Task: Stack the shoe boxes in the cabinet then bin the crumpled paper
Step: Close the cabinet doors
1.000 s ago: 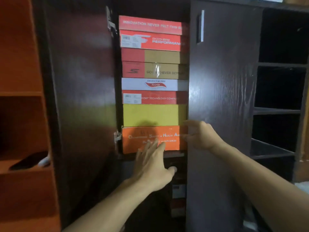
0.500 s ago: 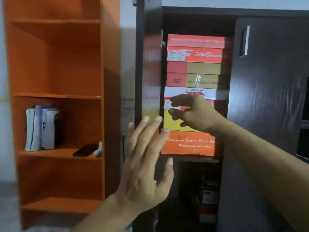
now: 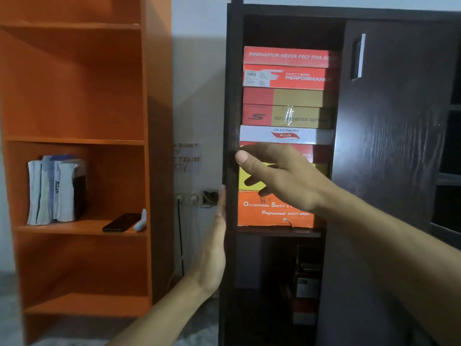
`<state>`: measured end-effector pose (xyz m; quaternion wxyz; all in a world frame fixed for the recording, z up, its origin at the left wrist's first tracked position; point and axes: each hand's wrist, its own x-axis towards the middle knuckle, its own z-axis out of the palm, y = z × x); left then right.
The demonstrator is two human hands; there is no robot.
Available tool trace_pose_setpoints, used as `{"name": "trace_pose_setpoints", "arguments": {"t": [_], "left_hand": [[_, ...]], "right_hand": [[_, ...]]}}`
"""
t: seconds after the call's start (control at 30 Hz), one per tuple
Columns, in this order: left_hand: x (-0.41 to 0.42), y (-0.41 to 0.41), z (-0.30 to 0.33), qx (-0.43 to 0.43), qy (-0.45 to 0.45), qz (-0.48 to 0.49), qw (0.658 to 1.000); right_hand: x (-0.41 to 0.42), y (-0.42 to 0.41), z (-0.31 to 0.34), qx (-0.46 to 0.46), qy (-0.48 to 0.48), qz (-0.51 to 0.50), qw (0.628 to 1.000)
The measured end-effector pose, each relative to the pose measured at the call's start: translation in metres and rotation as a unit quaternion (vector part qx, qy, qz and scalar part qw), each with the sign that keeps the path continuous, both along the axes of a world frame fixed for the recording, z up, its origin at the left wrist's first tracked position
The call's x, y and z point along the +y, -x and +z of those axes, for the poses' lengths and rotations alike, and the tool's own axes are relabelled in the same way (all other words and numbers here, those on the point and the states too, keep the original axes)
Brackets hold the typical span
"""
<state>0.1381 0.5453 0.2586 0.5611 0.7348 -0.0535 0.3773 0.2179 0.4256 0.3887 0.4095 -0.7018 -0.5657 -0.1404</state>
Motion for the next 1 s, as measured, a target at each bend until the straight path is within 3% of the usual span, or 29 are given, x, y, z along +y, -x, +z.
{"name": "trace_pose_setpoints", "arguments": {"t": [0.07, 0.2, 0.47, 0.7, 1.0], "left_hand": [[-0.002, -0.017, -0.003, 0.021, -0.039, -0.037, 0.998], [-0.018, -0.054, -0.014, 0.041, -0.159, 0.025, 0.986], [-0.025, -0.122, -0.046, 0.098, -0.416, 0.136, 0.894], [-0.022, -0.176, -0.049, 0.153, -0.528, 0.215, 0.807], [-0.016, -0.222, -0.053, 0.203, -0.549, 0.264, 0.767]], "right_hand": [[-0.012, -0.005, -0.006, 0.011, 0.0, -0.005, 1.0], [-0.04, -0.027, -0.019, 0.047, -0.022, -0.025, 0.998], [-0.091, -0.105, -0.063, 0.092, -0.053, -0.174, 0.979], [-0.083, -0.167, -0.083, 0.097, -0.154, -0.333, 0.925], [-0.061, -0.224, -0.073, 0.152, -0.118, -0.383, 0.903]]}}
